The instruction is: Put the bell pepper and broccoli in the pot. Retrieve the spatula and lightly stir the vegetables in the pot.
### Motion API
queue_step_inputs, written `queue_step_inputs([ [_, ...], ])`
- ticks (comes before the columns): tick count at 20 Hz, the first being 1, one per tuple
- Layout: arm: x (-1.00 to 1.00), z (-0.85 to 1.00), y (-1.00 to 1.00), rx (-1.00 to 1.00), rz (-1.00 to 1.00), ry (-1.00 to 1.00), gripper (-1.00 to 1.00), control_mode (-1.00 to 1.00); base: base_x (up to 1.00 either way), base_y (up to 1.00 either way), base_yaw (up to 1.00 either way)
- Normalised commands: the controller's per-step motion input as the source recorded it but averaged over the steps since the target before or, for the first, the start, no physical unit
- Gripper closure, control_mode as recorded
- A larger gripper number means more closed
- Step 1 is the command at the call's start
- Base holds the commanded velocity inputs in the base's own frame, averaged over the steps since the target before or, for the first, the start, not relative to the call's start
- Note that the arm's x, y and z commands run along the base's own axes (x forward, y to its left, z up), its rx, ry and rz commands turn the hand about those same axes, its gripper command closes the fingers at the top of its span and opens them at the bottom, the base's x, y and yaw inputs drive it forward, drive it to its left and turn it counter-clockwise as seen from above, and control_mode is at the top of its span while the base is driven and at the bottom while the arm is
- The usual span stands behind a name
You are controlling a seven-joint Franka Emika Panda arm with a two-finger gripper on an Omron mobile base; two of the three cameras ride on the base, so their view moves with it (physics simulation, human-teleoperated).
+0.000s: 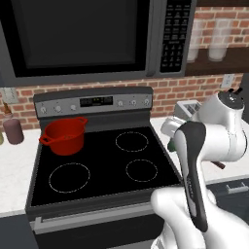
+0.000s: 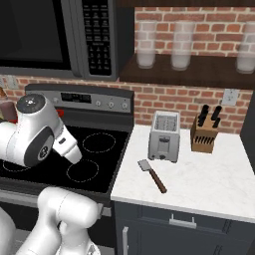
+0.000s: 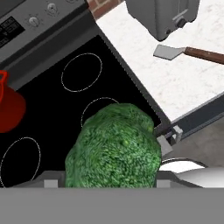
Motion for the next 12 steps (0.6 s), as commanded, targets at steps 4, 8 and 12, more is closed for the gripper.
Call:
queue_step_inputs([
  [4, -0.02, 0.05, 0.25, -0.02, 0.07, 0.03, 1.0, -1.0, 0.0, 0.0, 0.0],
  [8, 0.0, 0.02, 0.1, 0.0, 0.03, 0.02, 1.0, 1.0, 0.0, 0.08, 0.01],
  [12, 0.0, 0.0, 0.0, 0.0, 0.0, 0.0, 1.0, 1.0, 0.0, 0.68, 0.09],
])
